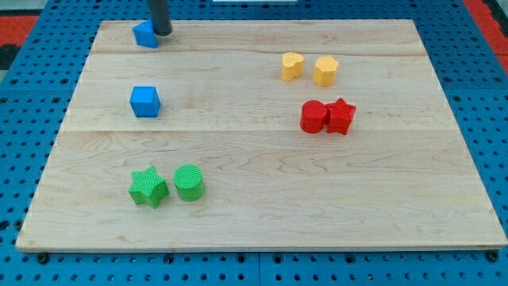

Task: Move the blue cube left and down a bit

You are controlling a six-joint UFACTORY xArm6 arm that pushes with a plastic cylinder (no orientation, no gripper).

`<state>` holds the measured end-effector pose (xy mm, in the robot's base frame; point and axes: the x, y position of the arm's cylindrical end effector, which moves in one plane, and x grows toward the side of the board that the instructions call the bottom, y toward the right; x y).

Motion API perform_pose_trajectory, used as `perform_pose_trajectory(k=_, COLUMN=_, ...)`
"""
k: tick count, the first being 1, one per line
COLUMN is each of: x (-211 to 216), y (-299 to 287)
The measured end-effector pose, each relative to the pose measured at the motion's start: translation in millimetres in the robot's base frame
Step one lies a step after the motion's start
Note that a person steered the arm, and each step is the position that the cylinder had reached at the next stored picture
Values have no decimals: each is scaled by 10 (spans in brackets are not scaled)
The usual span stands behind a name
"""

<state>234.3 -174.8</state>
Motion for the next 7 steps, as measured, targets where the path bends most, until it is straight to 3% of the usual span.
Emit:
perform_pose_trajectory(k=2, x=831, y=-73)
perform_pose_trajectory(k=3, x=1099, y=-430)
perform_pose_trajectory(k=4, x=979, y=-1005)
perform_pose_trajectory(k=5, x=604, y=-1107)
perform_pose_trajectory(k=6, x=-2, y=-1079)
perform_pose_trajectory(k=7, x=-78, y=-664)
